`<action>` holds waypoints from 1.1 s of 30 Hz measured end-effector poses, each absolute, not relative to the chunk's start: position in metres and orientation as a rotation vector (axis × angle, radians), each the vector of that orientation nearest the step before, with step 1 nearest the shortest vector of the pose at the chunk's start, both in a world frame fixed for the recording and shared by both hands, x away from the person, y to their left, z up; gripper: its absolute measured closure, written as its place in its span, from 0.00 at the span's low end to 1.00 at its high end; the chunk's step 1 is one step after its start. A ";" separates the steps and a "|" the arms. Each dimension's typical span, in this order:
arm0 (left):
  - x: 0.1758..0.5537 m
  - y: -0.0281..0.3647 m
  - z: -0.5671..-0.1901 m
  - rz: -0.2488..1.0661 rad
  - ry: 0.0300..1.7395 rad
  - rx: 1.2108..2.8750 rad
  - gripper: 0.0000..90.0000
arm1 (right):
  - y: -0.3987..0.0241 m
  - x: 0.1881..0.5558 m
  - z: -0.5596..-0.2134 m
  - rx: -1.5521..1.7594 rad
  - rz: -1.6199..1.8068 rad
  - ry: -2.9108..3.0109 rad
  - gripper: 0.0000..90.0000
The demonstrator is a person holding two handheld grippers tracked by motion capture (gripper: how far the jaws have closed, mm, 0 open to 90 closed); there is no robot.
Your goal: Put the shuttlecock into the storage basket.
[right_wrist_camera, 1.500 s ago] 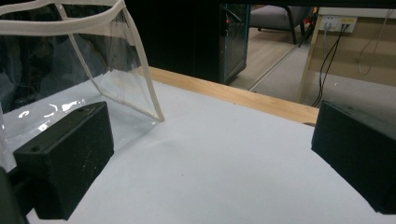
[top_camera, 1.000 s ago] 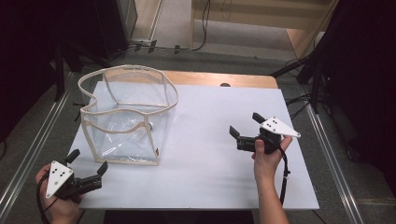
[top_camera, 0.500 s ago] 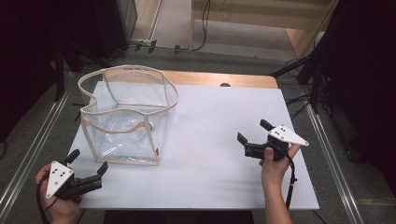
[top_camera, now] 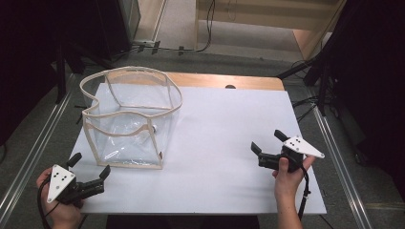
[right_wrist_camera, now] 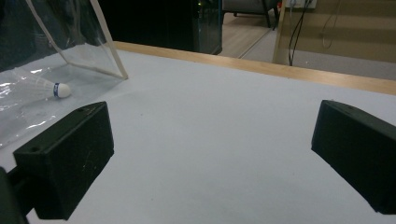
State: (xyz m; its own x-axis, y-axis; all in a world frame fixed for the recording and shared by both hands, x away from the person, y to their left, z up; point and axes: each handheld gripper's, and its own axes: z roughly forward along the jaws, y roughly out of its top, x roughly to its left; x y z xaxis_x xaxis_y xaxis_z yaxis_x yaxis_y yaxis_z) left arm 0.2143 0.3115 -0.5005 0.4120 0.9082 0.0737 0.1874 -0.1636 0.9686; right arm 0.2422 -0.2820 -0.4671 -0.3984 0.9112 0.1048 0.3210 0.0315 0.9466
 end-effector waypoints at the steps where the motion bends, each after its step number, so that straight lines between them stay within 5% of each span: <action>1: 0.214 0.311 -0.500 0.866 0.983 1.627 0.00 | -0.283 0.241 -0.468 1.255 1.374 1.756 0.00; 33: 0.214 0.311 -0.501 0.870 0.983 1.627 0.00 | -0.320 0.210 -0.493 1.291 1.334 1.752 0.00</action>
State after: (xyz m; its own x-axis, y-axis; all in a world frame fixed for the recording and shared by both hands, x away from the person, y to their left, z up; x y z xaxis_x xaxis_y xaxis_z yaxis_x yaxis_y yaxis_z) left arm 0.2142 0.3109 -0.5007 0.4102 0.9088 0.0767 0.1863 -0.1658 0.9684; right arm 0.2096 -0.3198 -0.4933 -0.3633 0.9259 0.1030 0.3455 0.0312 0.9379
